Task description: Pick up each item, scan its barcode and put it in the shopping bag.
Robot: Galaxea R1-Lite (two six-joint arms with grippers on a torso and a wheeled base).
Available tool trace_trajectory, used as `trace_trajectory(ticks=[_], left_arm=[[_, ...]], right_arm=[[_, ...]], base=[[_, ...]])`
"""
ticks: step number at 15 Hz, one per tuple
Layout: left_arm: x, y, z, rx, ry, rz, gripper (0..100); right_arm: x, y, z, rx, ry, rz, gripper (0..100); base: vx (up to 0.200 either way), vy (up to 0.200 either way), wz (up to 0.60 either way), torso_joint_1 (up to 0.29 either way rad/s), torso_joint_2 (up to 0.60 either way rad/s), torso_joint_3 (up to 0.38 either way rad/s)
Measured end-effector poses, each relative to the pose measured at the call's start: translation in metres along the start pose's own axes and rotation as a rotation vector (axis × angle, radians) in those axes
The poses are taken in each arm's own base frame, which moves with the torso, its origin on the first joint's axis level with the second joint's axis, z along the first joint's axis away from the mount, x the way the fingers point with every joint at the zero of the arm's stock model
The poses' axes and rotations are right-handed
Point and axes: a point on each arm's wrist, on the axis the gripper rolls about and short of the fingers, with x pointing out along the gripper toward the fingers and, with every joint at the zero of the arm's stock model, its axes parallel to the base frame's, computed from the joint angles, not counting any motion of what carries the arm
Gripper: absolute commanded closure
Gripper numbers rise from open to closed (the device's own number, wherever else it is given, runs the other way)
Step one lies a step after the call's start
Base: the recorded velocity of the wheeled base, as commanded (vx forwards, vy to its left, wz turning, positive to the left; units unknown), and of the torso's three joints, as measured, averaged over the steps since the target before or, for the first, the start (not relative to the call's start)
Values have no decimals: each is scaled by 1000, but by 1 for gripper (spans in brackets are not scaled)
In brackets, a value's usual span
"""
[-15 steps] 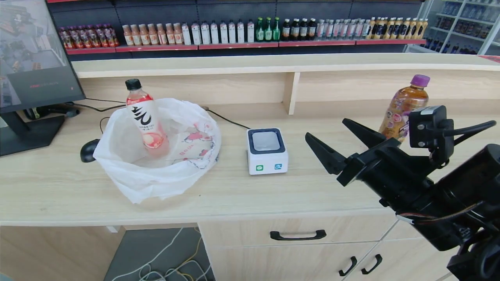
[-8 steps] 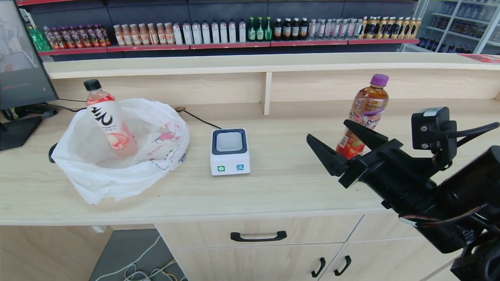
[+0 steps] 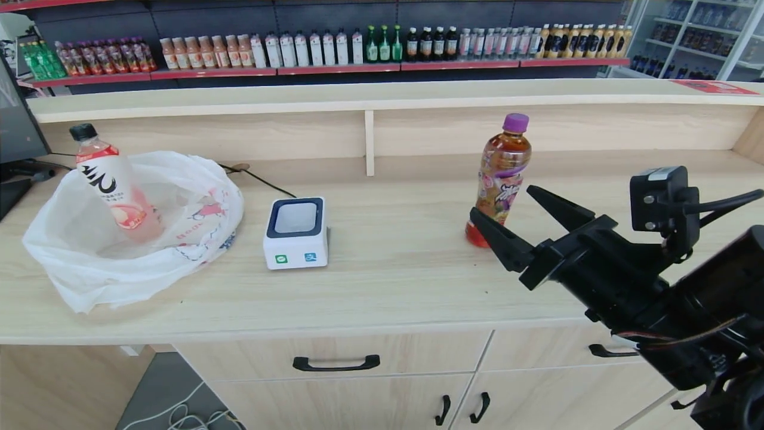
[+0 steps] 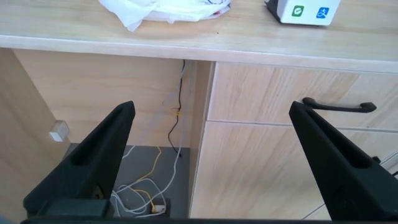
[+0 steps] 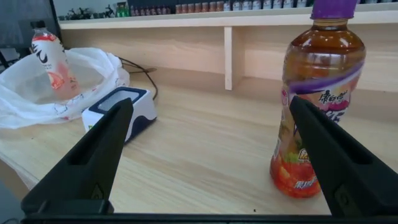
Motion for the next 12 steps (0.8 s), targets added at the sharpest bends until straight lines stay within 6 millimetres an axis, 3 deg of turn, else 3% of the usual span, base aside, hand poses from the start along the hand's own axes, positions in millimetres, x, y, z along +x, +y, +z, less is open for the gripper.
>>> trace_trajectory(ticks=[4, 9, 12], left_arm=[[0, 0, 0, 0, 0, 0, 0], [0, 0, 0, 0, 0, 0, 0], [0, 0, 0, 0, 0, 0, 0]], right_arm=[[1, -6, -6, -8, 23, -40, 0], [4, -40, -24, -47, 83, -233, 0], [13, -48, -35, -55, 101, -257, 0]], base=[[0, 0, 0, 0, 0, 0], [0, 0, 0, 0, 0, 0], [0, 0, 0, 0, 0, 0]])
